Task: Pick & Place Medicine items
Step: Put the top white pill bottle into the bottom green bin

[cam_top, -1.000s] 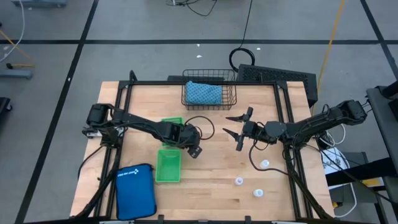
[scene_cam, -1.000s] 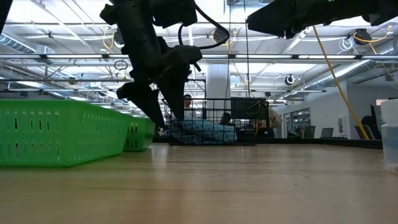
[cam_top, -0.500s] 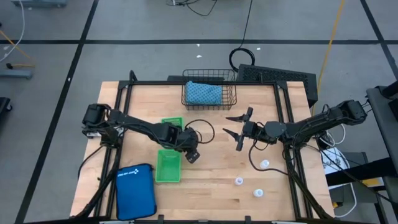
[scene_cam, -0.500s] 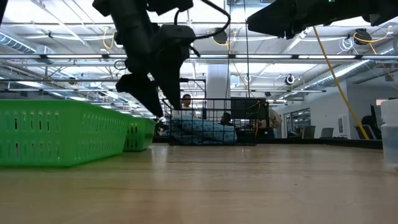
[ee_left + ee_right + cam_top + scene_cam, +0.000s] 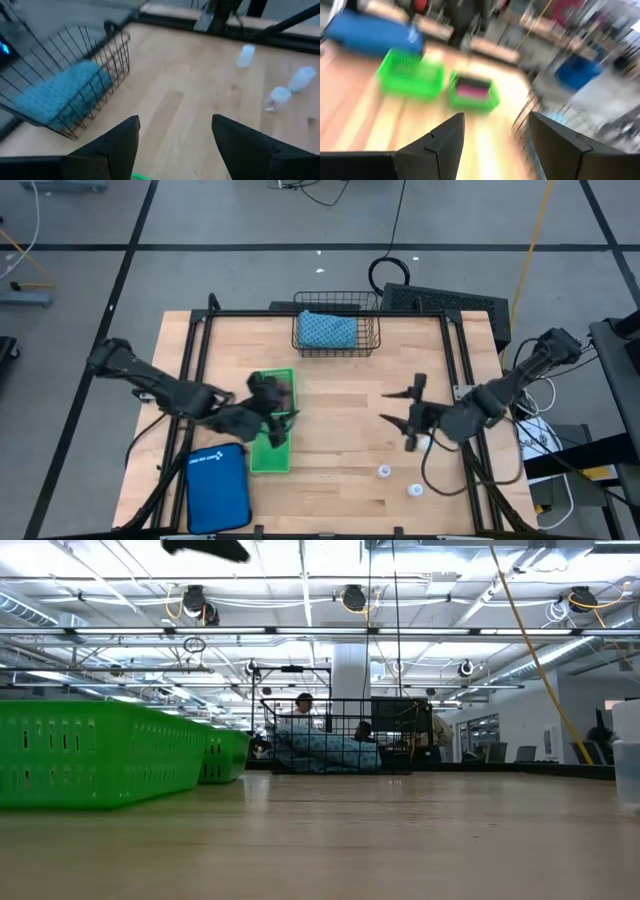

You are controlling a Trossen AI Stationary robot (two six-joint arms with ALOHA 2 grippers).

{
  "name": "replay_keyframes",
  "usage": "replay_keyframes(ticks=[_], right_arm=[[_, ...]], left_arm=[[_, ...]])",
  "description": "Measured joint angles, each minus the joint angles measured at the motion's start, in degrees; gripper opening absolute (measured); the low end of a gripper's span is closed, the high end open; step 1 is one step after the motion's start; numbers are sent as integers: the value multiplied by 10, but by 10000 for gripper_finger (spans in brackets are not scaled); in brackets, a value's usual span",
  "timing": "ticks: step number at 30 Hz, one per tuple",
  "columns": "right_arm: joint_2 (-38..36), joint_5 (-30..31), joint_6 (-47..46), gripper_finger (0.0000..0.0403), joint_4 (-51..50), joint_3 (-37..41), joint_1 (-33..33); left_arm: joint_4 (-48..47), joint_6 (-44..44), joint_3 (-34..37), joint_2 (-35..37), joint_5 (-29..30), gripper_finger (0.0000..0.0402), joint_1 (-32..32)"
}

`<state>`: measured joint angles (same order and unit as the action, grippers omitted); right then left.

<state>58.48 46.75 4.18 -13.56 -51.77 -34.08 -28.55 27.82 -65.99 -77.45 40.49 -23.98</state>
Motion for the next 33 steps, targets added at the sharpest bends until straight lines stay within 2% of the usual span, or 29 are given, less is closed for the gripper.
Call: replay_keyframes(ticks=[3, 5, 7, 10, 16, 21, 26, 33], right_arm=[[25, 11, -157, 210, -243, -65, -41], [35, -6, -287, 210, -390, -87, -60], [36, -68, -409, 210, -505, -91, -74], [36, -164, -533, 210, -571, -78, -93], [37, -284, -637, 210, -569, -19, -130], [37, -359, -733, 210, -547, 38, -165], [37, -365, -774, 210, -449, 110, -193], [37, -361, -787, 207, -318, 202, -197]], left_arm=[[12, -6, 23, 37, 16, 255, -23], [30, -8, 46, 59, 16, 255, -31], [43, -7, 72, 78, 16, 255, -37], [72, 5, 113, 105, 16, 255, -38], [119, 38, 175, 133, 17, 255, -17], [123, 44, 182, 134, 16, 255, -3], [124, 40, 182, 134, 15, 255, -3], [123, 36, 182, 134, 11, 255, -3]])
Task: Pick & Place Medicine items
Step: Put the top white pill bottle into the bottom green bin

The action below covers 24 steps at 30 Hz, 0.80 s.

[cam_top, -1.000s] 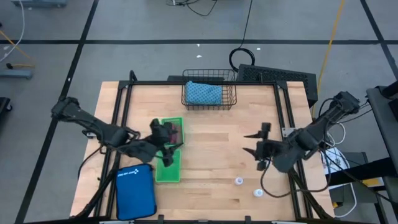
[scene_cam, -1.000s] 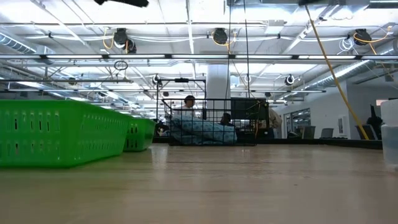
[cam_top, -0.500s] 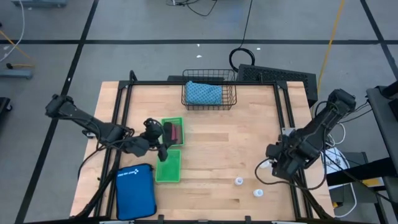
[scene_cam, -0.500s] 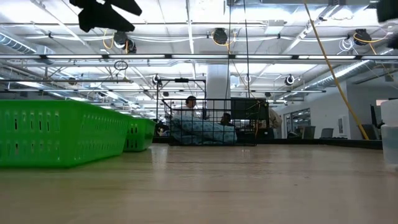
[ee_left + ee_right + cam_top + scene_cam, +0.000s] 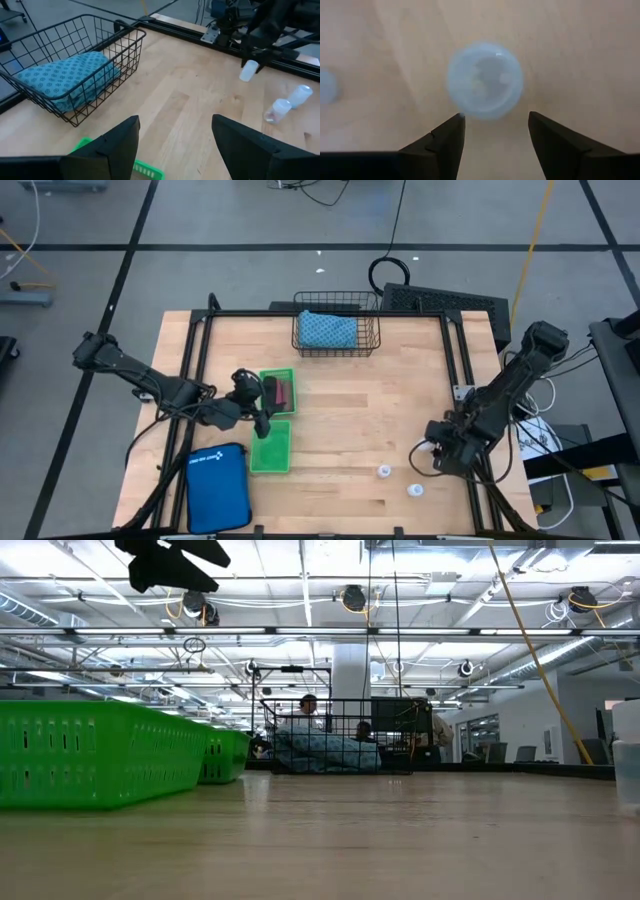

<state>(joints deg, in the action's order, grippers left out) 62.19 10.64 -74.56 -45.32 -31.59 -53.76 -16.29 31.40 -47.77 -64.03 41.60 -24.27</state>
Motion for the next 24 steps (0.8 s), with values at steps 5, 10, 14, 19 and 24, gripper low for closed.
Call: replay_keyframes(ticks=[5, 10, 14, 19, 24], right_arm=[[-1, 18, 0, 186, 76, 52, 0], [-2, 56, -14, 169, 115, 72, 0], [-1, 75, -12, 173, 140, 73, 0], [0, 104, -32, 181, 156, 74, 0], [1, 141, 28, 182, 187, 75, 3]], left_arm=[[-1, 2, 0, 0, 0, 255, 0], [-1, 3, 0, 0, -1, 255, 0], [-1, 4, 0, 0, -1, 255, 0], [-1, 4, 0, 0, -1, 255, 0], [-1, 4, 0, 0, -1, 255, 0]])
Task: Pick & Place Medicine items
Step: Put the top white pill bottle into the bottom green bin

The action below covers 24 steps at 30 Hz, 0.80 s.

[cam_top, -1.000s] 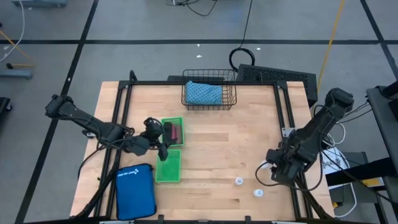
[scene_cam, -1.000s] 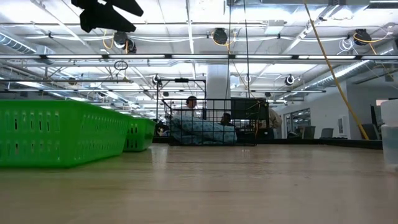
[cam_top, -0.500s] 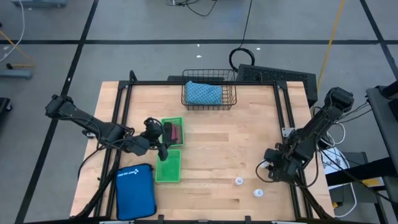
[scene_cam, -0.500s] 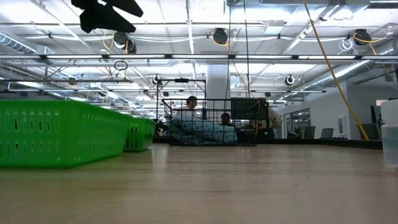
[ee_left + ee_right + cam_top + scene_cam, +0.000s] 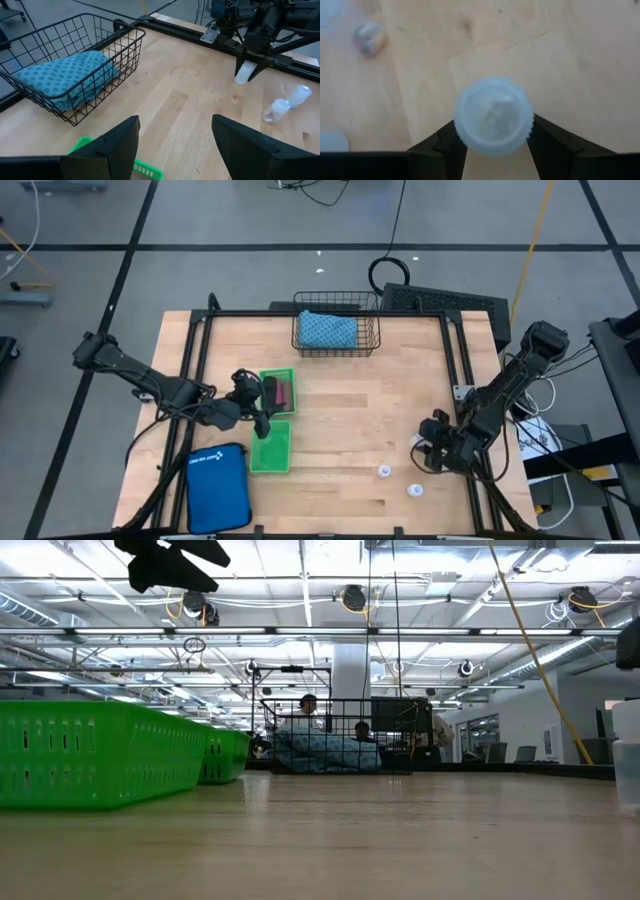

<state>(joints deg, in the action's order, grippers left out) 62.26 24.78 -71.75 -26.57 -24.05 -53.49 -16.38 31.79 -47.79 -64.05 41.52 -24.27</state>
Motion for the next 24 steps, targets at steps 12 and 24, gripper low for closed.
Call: replay_keyframes(ticks=[12, 24], right_arm=[[28, -5, 55, 170, 22, 0, 31], [75, 34, 157, 141, 126, -2, 70]], left_arm=[[1, 3, 0, 0, 0, 255, 0], [3, 40, 0, 0, 0, 255, 0]])
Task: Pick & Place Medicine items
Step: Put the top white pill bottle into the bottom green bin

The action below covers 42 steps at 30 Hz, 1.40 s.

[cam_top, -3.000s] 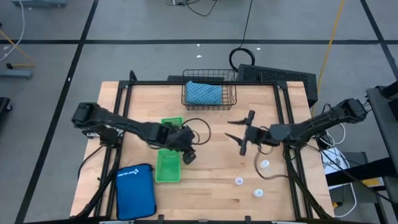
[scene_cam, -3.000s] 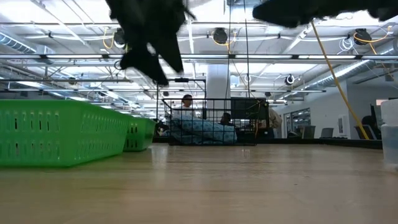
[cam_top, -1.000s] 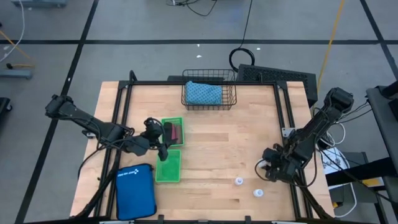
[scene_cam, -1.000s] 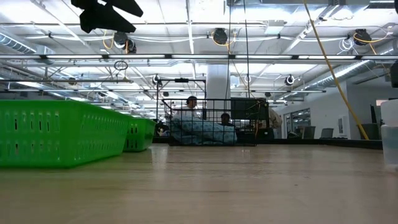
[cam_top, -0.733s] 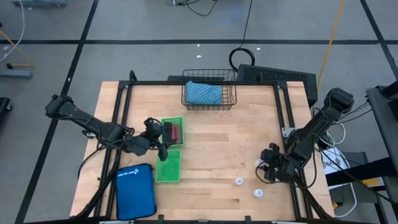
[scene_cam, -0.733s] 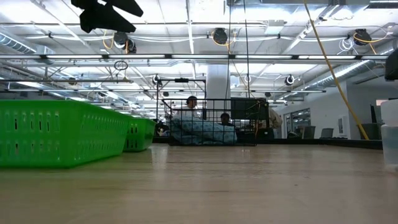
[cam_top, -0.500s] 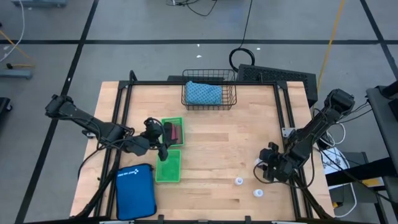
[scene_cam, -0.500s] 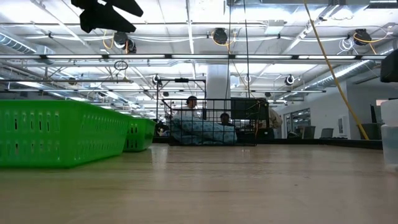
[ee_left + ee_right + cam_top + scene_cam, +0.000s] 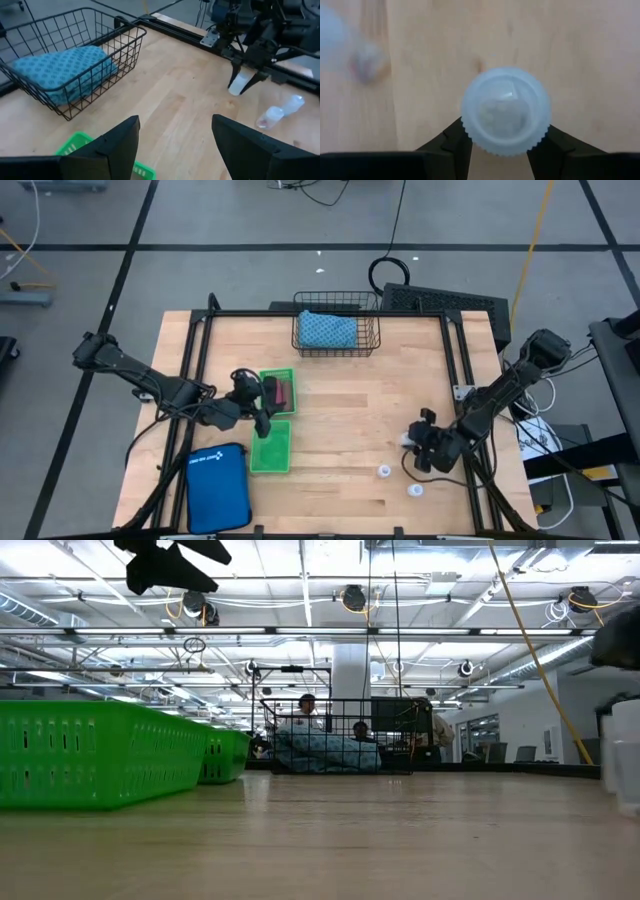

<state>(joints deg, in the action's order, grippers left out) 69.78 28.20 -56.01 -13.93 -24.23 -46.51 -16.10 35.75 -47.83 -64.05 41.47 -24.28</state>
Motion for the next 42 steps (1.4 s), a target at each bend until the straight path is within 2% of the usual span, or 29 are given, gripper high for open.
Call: replay_keyframes(ticks=[3, 6, 9, 15, 20, 28, 32, 36, 42], right_arm=[[-5, 52, 44, 140, 36, 0, 17], [-7, 77, 102, 141, 74, 0, 46], [-7, 76, 183, 140, 141, 0, 87], [-7, 75, 383, 140, 328, 0, 163], [-2, 8, 508, 139, 458, -1, 227], [75, -109, 564, 140, 474, -63, 296], [140, -147, 590, 140, 475, -114, 309], [195, -165, 609, 147, 475, -155, 318], [241, -165, 614, 143, 474, -189, 328]], left_arm=[[2, 9, 0, 0, 0, 255, 3], [2, 26, 0, 0, -1, 255, 14], [1, 54, 0, 0, 0, 255, 29], [-9, 54, 0, 0, 0, 255, 55], [29, 29, 0, -15, -45, 255, 79], [148, -65, -5, -89, -186, 255, 123], [198, -167, -27, -131, -226, 255, 125], [197, -257, -62, -179, -236, 256, 113], [194, -279, -103, -245, -298, 266, 110]])
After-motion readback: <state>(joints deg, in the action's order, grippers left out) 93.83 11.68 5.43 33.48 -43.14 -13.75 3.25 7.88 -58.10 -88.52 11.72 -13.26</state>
